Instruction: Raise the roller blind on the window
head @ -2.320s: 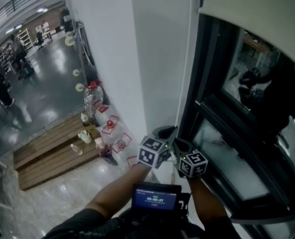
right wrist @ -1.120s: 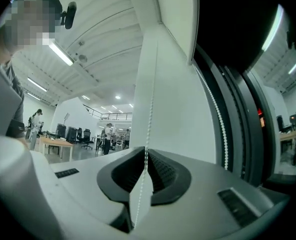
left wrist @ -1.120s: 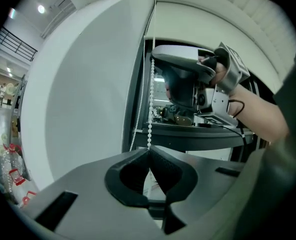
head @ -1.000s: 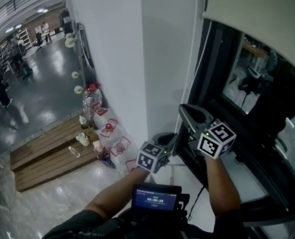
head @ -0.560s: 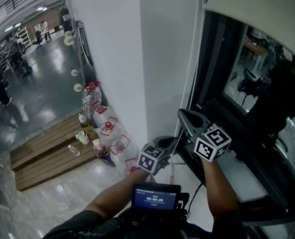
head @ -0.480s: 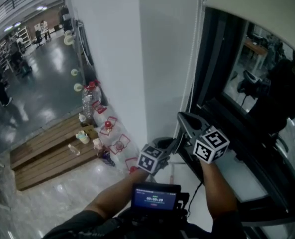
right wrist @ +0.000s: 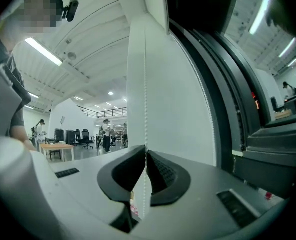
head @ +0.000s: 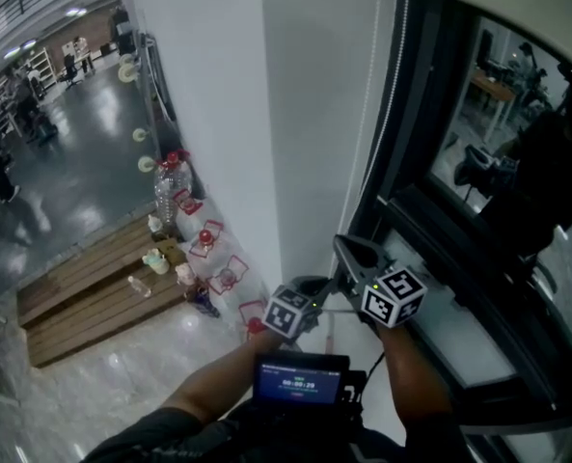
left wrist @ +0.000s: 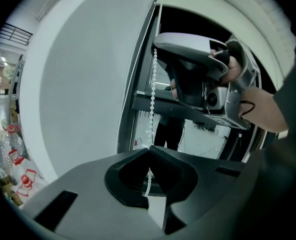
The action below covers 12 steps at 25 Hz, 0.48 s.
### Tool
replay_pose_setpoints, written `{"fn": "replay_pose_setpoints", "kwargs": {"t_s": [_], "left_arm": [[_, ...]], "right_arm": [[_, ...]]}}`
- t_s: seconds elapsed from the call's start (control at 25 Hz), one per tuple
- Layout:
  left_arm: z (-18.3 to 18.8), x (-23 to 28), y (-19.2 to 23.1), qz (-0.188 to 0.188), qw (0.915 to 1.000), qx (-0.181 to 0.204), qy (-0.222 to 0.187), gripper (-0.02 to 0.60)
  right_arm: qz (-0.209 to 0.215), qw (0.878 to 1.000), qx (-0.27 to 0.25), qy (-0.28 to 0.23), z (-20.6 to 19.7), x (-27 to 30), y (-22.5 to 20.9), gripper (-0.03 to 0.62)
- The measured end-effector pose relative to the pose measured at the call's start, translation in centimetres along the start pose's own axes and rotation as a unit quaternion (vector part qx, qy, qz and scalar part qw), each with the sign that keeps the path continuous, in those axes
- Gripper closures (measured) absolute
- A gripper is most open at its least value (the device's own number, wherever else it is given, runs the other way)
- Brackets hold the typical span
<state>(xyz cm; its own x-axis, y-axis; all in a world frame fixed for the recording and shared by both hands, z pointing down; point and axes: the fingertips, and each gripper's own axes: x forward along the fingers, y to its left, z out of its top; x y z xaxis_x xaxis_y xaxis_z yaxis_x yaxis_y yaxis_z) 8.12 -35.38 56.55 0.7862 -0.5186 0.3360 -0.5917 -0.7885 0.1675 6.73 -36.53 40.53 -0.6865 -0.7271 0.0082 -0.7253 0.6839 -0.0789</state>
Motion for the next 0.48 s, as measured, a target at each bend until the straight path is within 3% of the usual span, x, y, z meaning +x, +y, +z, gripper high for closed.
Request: {"fn": "replay_pose_setpoints", "kwargs": {"t_s": [0.2, 0.28, 0.48], "left_arm": [[0.4, -1.7, 0.1, -0.002, 1.0000, -0.006, -0.004, 0.559], [2.0, -2.9, 0.1, -0.001, 0.9998, 0.002, -0.022, 0.515], [7.6, -3.7, -0.4, -0.005, 0.9971, 0.032, -0.069, 0.514]], "right_arm": [[-0.007, 1.000, 0.014, 0.006, -0.4, -0.3, -0.7, 0.582], [-0.007, 1.000, 0.011, 0.018, -1.2, -0.2, -0.6, 0.589], [-0.005, 1.000, 0.002, 0.021, -0.9, -0.3, -0.5, 0.594]]}}
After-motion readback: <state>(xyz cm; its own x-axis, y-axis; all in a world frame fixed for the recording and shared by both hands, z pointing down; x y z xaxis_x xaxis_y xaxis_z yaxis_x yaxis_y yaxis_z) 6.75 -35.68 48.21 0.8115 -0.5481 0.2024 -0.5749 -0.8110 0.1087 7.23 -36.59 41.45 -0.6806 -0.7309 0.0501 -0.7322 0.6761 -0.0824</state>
